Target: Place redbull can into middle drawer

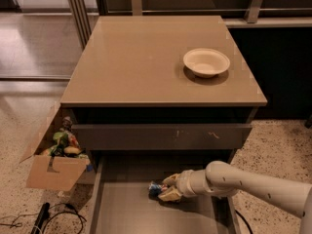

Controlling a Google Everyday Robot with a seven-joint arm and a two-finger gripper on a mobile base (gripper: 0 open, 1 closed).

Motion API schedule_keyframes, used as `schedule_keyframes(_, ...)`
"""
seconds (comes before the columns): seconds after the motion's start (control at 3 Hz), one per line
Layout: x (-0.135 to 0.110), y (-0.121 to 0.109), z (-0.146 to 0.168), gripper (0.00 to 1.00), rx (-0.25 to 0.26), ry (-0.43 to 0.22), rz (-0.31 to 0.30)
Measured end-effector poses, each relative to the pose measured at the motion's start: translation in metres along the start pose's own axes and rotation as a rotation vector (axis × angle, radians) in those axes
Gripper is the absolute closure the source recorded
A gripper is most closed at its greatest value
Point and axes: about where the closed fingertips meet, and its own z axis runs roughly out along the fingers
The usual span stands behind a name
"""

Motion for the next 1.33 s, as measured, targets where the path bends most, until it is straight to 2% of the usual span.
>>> schedule_keyframes(0.33, 0.0000, 0.0000, 0.0001, 0.82, 0.000, 0.000, 0.000)
schedule_keyframes(1.33, 0.0000, 0.0001, 0.0001, 0.12, 0.000, 0.000, 0.000)
